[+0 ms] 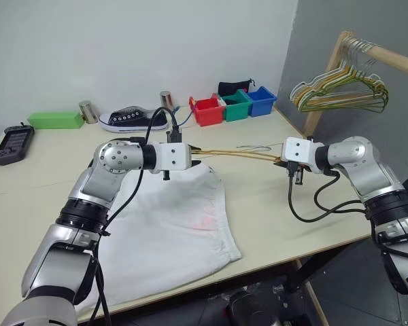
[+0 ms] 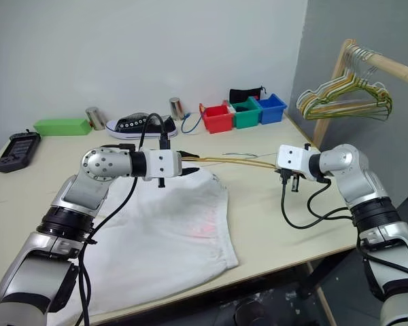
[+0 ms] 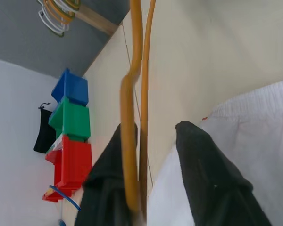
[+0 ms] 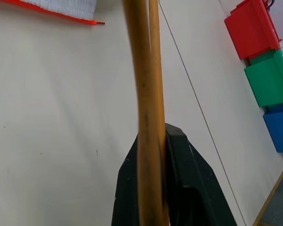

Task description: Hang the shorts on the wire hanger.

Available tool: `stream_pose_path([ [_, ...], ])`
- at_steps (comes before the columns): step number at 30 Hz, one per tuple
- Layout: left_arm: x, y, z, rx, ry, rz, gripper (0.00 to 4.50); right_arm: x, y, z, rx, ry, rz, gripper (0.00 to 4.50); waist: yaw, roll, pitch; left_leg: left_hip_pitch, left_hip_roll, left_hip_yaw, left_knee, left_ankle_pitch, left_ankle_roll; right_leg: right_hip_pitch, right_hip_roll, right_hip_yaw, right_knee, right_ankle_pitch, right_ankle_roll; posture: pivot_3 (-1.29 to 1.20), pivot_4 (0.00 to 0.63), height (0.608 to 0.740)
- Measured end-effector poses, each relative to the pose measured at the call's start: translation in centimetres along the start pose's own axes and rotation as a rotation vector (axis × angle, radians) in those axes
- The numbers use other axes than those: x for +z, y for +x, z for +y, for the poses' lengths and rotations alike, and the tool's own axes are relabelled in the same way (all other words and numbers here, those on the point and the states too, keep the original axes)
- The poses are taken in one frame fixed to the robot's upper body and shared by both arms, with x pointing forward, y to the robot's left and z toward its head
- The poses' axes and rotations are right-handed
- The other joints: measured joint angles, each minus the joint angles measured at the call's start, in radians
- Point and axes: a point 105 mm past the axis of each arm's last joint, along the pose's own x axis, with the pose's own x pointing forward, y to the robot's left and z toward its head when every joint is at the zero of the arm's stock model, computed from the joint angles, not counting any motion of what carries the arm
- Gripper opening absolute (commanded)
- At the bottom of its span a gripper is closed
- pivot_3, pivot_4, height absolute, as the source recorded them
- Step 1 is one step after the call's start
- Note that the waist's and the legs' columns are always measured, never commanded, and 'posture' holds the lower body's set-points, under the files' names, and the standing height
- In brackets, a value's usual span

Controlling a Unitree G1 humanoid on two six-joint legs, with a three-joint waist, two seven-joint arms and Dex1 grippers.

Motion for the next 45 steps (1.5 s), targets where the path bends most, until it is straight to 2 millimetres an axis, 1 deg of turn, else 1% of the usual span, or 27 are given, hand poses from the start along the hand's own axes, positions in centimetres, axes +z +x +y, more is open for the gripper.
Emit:
stream_pose_path([
  [1, -0.1, -0.1, 0.2, 0.011, -0.006, 0.001, 2.34, -0.2, 0.0, 0.1, 0.001, 0.007, 0.007, 0.00, 0.001, 0.000, 0.000, 0.000, 0.000, 0.000, 0.000, 0.000, 0.000, 0.000, 0.000, 0.000, 0.000, 0.000, 0.000, -0.30, 0.013, 0.740],
  [3, -0.1, -0.2, 0.4, 0.026, -0.017, -0.004, 2.67, -0.8, -0.1, 0.4, 0.006, 0.027, 0.021, 0.00, 0.002, 0.000, 0.000, 0.000, 0.000, 0.000, 0.000, 0.000, 0.000, 0.000, 0.000, 0.000, 0.000, 0.000, 0.000, -0.29, 0.015, 0.740],
  [4, 0.1, -0.5, 0.7, 0.044, -0.032, -0.019, 2.98, -1.2, -0.1, 0.7, 0.014, 0.044, 0.031, 0.00, 0.002, 0.000, 0.000, 0.000, 0.000, 0.000, 0.000, 0.000, 0.000, 0.000, 0.000, 0.000, 0.000, 0.000, 0.000, -0.29, 0.015, 0.740],
  [5, 0.5, -0.6, 1.0, 0.061, -0.040, -0.034, 3.12, -1.6, -0.1, 1.0, 0.025, 0.060, 0.041, 0.00, 0.002, 0.000, 0.000, 0.000, 0.000, 0.000, 0.000, 0.000, 0.000, 0.000, 0.000, 0.000, 0.000, 0.000, 0.000, -0.29, 0.015, 0.740],
  [7, 1.2, -1.0, 1.6, 0.094, -0.049, -0.064, 3.68, -2.2, -0.1, 1.6, 0.045, 0.083, 0.055, 0.00, 0.002, 0.000, 0.000, 0.000, 0.000, 0.000, 0.000, 0.000, 0.000, 0.000, 0.000, 0.000, 0.000, 0.000, 0.000, -0.29, 0.021, 0.740],
  [8, 1.6, -1.1, 1.8, 0.111, -0.063, -0.079, 3.88, -2.6, -0.1, 1.9, 0.054, 0.099, 0.062, 0.00, 0.002, 0.000, 0.000, 0.000, 0.000, 0.000, 0.000, 0.000, 0.000, 0.000, 0.000, 0.000, 0.000, 0.000, 0.000, -0.29, 0.022, 0.740],
  [10, 2.4, -1.4, 1.6, 0.135, -0.101, -0.112, 4.35, -3.7, -0.2, 2.5, 0.077, 0.165, 0.085, 0.00, 0.002, 0.000, 0.000, 0.000, 0.000, 0.000, 0.000, 0.000, 0.000, 0.001, 0.000, 0.000, 0.000, 0.000, 0.000, -0.28, 0.025, 0.740],
  [11, 2.6, -1.5, 1.3, 0.138, -0.126, -0.121, 4.47, -4.4, -0.3, 2.7, 0.087, 0.215, 0.098, 0.00, 0.001, 0.000, 0.000, 0.001, 0.000, 0.000, 0.000, 0.000, 0.000, 0.001, 0.000, 0.000, 0.000, 0.000, 0.000, -0.28, 0.027, 0.740],
  [13, 2.6, -1.7, 0.4, 0.132, -0.185, -0.127, 4.47, -5.8, -0.8, 3.0, 0.095, 0.316, 0.125, 0.00, 0.003, 0.000, 0.000, 0.001, 0.000, 0.000, 0.000, 0.000, 0.000, 0.002, 0.000, 0.000, 0.000, 0.000, 0.000, -0.28, 0.035, 0.740],
  [17, 2.5, -2.3, -1.0, 0.143, -0.369, -0.129, 4.47, -7.1, -2.6, 4.0, 0.178, 0.516, 0.137, 0.00, 0.004, 0.000, 0.001, 0.001, 0.000, -0.001, 0.000, 0.000, 0.000, 0.002, 0.000, 0.000, 0.000, 0.000, 0.000, -0.27, 0.043, 0.740],
  [19, 2.0, -2.9, -2.2, 0.159, -0.465, -0.111, 4.47, -7.5, -3.8, 5.3, 0.255, 0.643, 0.135, 0.00, 0.005, 0.000, 0.001, 0.002, 0.000, -0.001, 0.000, 0.000, 0.000, 0.002, 0.000, 0.000, 0.000, -0.001, 0.000, -0.27, 0.049, 0.740],
  [22, 0.9, -3.8, -6.4, 0.156, -0.681, -0.068, 4.47, -7.7, -6.5, 8.6, 0.420, 0.900, 0.144, 0.00, 0.010, 0.001, 0.003, 0.001, 0.000, -0.001, 0.000, -0.001, 0.000, 0.002, 0.000, 0.000, 0.000, -0.003, -0.001, -0.26, 0.055, 0.740],
  [25, 1.3, -4.4, -10.6, 0.152, -0.852, -0.050, 4.47, -7.0, -9.1, 12.0, 0.540, 1.080, 0.202, 0.00, 0.023, 0.000, 0.004, 0.001, 0.001, -0.001, 0.000, -0.003, -0.001, 0.002, 0.000, -0.001, 0.000, -0.006, -0.003, -0.24, 0.058, 0.740],
  [26, 1.6, -4.6, -11.8, 0.143, -0.893, -0.038, 4.47, -6.6, -9.7, 13.0, 0.582, 1.133, 0.217, 0.00, 0.029, -0.002, 0.006, 0.002, 0.001, 0.000, 0.000, -0.004, -0.001, 0.002, 0.001, 0.000, 0.000, -0.009, -0.009, -0.24, 0.058, 0.740],
  [28, 2.2, -4.8, -13.1, 0.139, -0.945, -0.031, 4.47, -5.7, -10.4, 14.7, 0.659, 1.202, 0.235, 0.00, 0.039, -0.006, 0.008, 0.002, 0.001, -0.001, 0.001, -0.004, -0.002, 0.002, 0.001, -0.001, 0.000, -0.010, -0.010, -0.22, 0.058, 0.740],
  [30, 2.8, -5.2, -13.3, 0.151, -0.956, -0.029, 4.47, -4.8, -10.7, 15.9, 0.723, 1.274, 0.233, 0.00, 0.050, -0.008, 0.010, 0.002, 0.001, -0.001, 0.002, -0.007, -0.008, 0.002, 0.000, -0.001, -0.002, -0.010, -0.011, -0.22, 0.058, 0.740],
  [33, 3.4, -5.5, -12.7, 0.179, -0.948, -0.037, 4.47, -4.2, -10.7, 17.0, 0.777, 1.350, 0.225, 0.00, 0.059, -0.008, 0.012, 0.002, 0.001, -0.002, 0.005, -0.008, -0.008, -0.001, -0.001, -0.002, -0.006, -0.010, -0.011, -0.21, 0.055, 0.740],
  [36, 3.8, -5.6, -12.7, 0.184, -0.952, -0.031, 4.47, -4.4, -10.5, 18.2, 0.791, 1.416, 0.243, 0.00, 0.060, -0.007, 0.012, 0.001, 0.000, -0.004, 0.006, -0.008, -0.008, 0.003, -0.002, -0.004, -0.015, -0.010, -0.010, -0.20, 0.052, 0.740],
  [39, 4.3, -5.6, -12.5, 0.186, -0.951, -0.040, 4.47, -4.6, -10.1, 19.1, 0.794, 1.429, 0.250, 0.00, 0.061, -0.007, 0.012, -0.001, -0.001, -0.004, 0.006, -0.009, -0.007, 0.004, -0.003, -0.003, -0.018, -0.010, -0.010, -0.20, 0.048, 0.740],
  [41, 4.4, -5.7, -12.5, 0.178, -0.949, -0.039, 4.47, -4.8, -9.8, 19.4, 0.789, 1.435, 0.249, 0.00, 0.061, -0.007, 0.012, -0.001, -0.005, -0.005, 0.005, -0.009, -0.006, 0.003, -0.004, -0.001, -0.018, -0.008, -0.007, -0.20, 0.048, 0.740],
  [45, 4.4, -5.8, -12.6, 0.164, -0.936, -0.029, 4.47, -5.2, -9.4, 19.7, 0.770, 1.416, 0.243, 0.00, 0.071, -0.006, 0.012, -0.002, -0.005, -0.006, 0.004, -0.010, -0.004, 0.003, -0.003, -0.002, -0.017, -0.008, -0.007, -0.20, 0.049, 0.740],
])
